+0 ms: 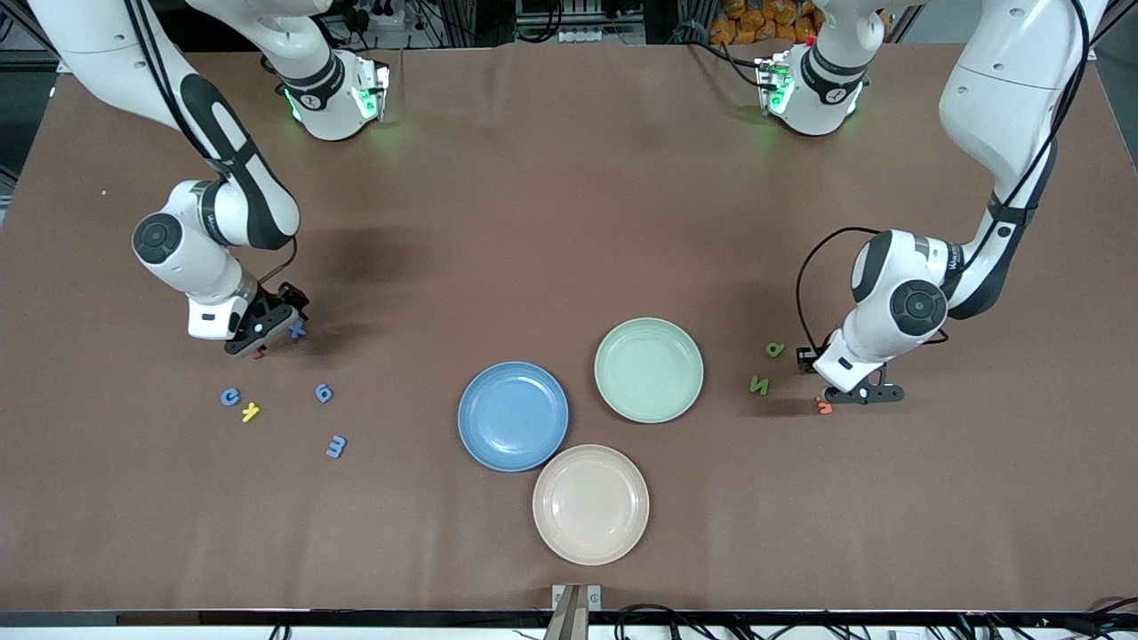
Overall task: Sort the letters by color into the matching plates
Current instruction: 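Grasp the blue x with the right gripper while the left gripper grasps green letter, then carry the blue x with the right gripper while the left gripper drops green letter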
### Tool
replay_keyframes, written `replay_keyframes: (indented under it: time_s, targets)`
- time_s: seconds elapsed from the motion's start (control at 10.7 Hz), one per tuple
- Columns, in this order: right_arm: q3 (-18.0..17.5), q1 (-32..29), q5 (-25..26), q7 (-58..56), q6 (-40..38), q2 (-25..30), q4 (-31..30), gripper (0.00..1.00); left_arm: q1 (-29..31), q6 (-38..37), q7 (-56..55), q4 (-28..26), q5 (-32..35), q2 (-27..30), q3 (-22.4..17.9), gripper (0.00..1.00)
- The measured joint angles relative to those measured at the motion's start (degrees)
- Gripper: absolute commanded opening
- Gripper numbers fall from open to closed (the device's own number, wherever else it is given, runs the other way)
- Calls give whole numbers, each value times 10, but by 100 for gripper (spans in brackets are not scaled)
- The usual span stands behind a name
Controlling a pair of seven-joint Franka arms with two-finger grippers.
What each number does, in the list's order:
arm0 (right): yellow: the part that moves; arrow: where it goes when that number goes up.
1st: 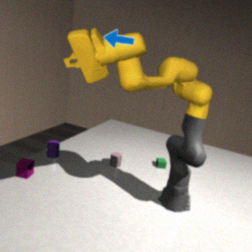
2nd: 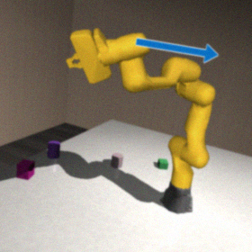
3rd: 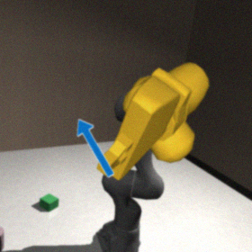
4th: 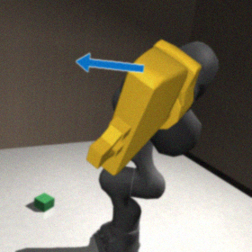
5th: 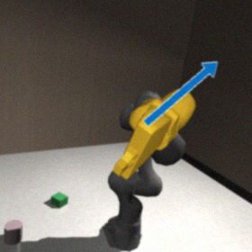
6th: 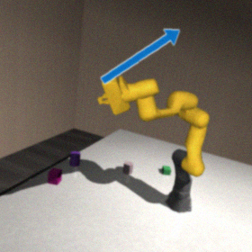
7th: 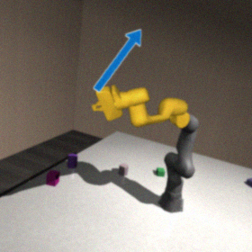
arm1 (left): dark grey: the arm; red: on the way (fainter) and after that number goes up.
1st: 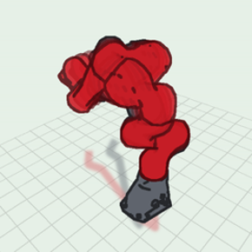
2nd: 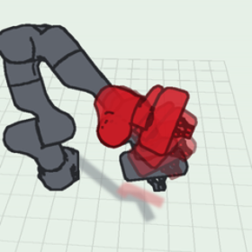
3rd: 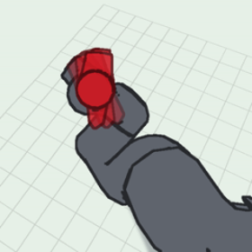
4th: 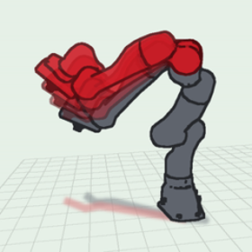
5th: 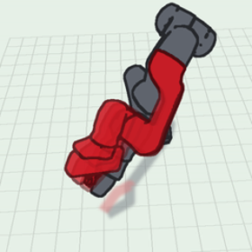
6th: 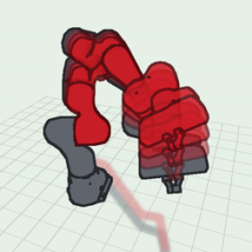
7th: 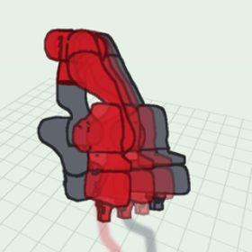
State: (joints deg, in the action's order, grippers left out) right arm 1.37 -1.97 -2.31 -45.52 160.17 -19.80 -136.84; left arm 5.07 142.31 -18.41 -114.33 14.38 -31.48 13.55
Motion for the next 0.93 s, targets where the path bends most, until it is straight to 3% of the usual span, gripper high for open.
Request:
replay_keyframes:
  time_s: [0.28,0.37,0.47,0.75,0.93]
  targets:
    - [-5,0,1,0,12,-3,-6,97,0,10,0,0,0,-2,0,1]
    - [-5,0,1,0,15,-4,-9,91,0,12,0,-1,0,-3,0,0]
    - [-5,0,1,0,16,-5,-11,82,0,15,0,-1,0,-3,0,0]
    - [-7,0,1,-1,25,-7,-16,44,0,21,-6,4,0,-1,0,0]
    - [-16,0,1,-1,28,-7,-17,31,-8,24,-30,10,0,11,4,0]
